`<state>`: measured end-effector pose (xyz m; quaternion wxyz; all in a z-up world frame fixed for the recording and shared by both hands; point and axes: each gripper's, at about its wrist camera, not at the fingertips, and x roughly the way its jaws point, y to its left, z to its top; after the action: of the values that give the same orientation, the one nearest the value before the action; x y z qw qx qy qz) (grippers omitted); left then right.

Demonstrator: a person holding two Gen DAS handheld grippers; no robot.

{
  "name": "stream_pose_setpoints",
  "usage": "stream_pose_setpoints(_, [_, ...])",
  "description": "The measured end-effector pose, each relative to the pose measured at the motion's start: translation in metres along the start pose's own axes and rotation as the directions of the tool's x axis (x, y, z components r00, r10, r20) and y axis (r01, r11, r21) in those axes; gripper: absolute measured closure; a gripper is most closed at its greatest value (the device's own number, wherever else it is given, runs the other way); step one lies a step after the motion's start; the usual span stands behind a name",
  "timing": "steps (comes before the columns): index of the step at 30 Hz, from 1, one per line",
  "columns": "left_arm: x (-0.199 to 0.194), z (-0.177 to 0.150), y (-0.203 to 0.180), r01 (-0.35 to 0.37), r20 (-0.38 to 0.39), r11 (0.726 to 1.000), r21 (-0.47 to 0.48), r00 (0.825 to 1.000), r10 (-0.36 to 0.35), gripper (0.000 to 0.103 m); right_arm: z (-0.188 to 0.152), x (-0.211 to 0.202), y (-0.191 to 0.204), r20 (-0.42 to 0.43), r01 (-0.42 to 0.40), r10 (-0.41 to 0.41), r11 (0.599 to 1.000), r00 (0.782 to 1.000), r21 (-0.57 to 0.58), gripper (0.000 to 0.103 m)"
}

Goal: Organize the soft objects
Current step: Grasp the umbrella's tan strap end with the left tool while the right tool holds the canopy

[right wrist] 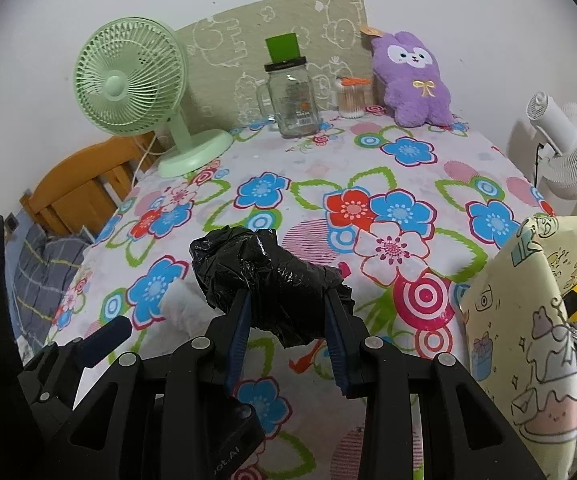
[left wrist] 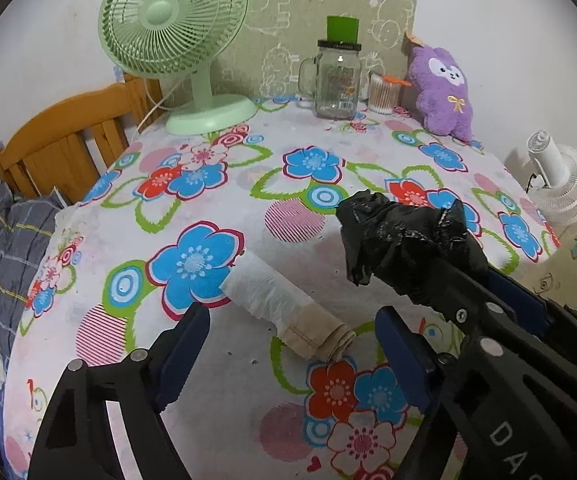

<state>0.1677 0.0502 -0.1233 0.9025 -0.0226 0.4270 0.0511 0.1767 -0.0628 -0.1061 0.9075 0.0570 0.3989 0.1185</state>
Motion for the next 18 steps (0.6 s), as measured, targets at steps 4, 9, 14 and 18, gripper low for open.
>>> stream_pose_setpoints(4, [0.012,0.001,-0.001,-0.007,-0.024,1.0,-0.006,1.0,0.006,0.018,0.0,0.011,-0.005,-0.017,0.012,-0.012,1.0,1.0,0.017,0.065])
stream_pose_setpoints(9, [0.026,0.001,0.001,-0.011,-0.055,1.0,-0.017,0.998,0.01,0.022,-0.001,0.023,-0.009,-0.042,0.022,-0.021,0.999,0.999,0.032,0.065])
stream_pose_setpoints(14, [0.036,-0.001,0.003,-0.002,-0.082,1.0,-0.025,0.997,0.0,0.039,-0.002,0.031,-0.009,-0.063,0.025,-0.023,0.999,0.998,0.031,0.064])
stream_pose_setpoints(18, [0.035,-0.003,0.002,0.007,-0.075,1.0,-0.012,0.997,-0.008,0.051,-0.004,0.035,-0.01,-0.079,0.023,-0.02,0.999,0.997,0.038,0.064])
